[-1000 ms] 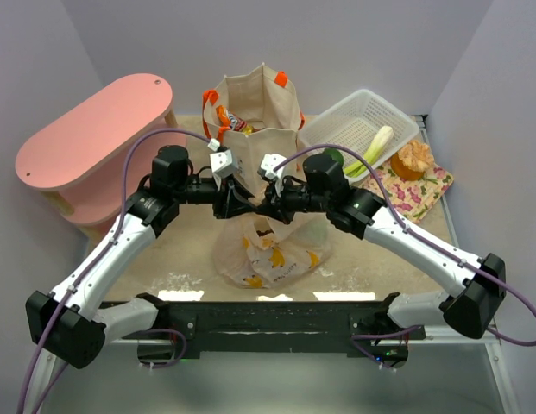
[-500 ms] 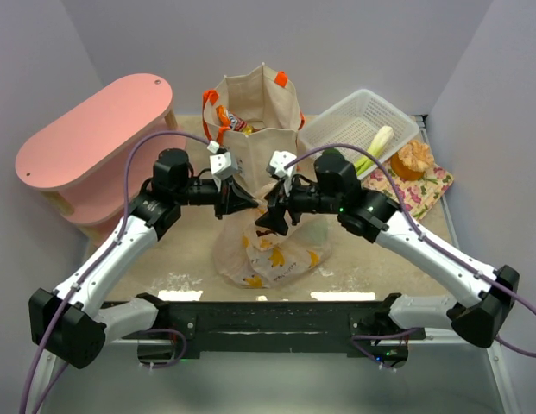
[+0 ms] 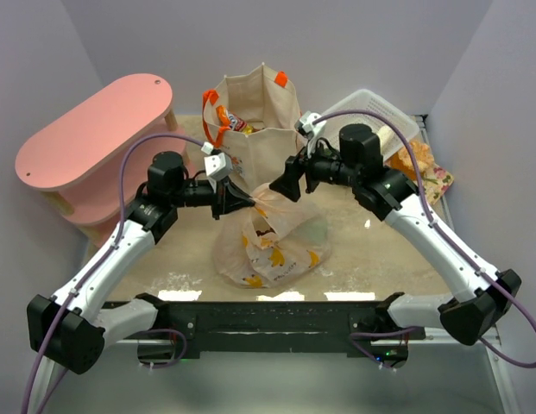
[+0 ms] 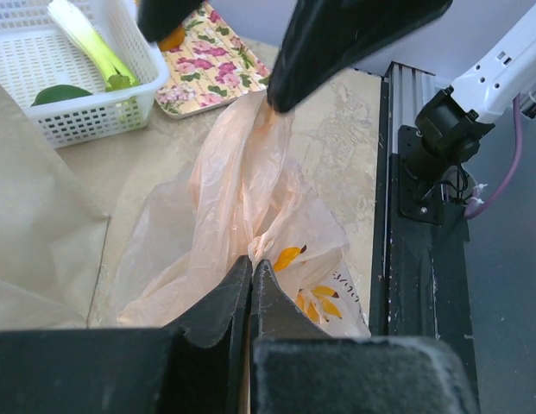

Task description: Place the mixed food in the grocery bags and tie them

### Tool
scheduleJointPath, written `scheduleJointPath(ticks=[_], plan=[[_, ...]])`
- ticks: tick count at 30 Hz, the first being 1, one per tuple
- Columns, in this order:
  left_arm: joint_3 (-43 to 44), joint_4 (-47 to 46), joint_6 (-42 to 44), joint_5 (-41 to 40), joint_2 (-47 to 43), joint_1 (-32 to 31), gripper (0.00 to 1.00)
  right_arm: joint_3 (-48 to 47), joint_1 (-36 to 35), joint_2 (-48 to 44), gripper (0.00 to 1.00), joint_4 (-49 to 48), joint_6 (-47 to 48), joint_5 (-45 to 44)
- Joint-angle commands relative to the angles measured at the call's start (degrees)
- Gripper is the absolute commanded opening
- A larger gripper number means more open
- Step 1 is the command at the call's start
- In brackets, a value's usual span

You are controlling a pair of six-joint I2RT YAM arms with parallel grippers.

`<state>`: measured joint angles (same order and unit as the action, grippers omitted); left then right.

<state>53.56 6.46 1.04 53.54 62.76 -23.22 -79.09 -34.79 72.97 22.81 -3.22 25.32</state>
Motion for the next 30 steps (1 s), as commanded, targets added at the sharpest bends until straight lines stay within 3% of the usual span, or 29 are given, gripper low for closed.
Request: scheduleJointPath(ticks=[1, 5, 6, 8, 12, 16, 21, 30], plan=[[-0.47, -2.94, -0.6, 0.16, -0.71, 0.81, 0.0, 3.93, -0.02, -2.74, 0.79, -0.39, -1.96, 3.42], [-0.47, -3.12, -2.44, 0.07, -0.45, 1.07, 0.0, 4.82, -0.11, -3.27, 0.71, 0.04, -2.75, 3.42], [-0.65, -3.29, -2.44, 0.07, -0.53, 1.16, 0.0, 4.82, -0.11, -3.1, 0.58, 0.13, -2.75, 3.42], [-0.74, -3.64, -2.8, -0.01, -0.54, 1.25, 0.0, 4.73, -0.11, -2.57, 0.49, 0.13, -2.93, 4.12], [-1.0, -3.73, -3.32, -0.89, -0.54, 1.34, 0.0, 4.56, -0.2, -2.66, 0.0, -1.27, -3.72, 6.23], [-0.91, -3.3, -4.46, -4.13, 0.08, 1.69, 0.0, 4.56, -3.17, -4.32, 0.0, -1.8, -4.69, 6.59], [-1.26, -4.7, -6.66, -5.2, 0.61, 3.18, 0.0, 6.57, -12.67, -3.89, 0.0, -1.62, -5.65, 1.58], [-1.97, -5.58, -8.16, -3.45, 0.34, 3.97, 0.0, 15.0, -16.28, 0.86, 0.0, -3.55, -9.08, -8.78]])
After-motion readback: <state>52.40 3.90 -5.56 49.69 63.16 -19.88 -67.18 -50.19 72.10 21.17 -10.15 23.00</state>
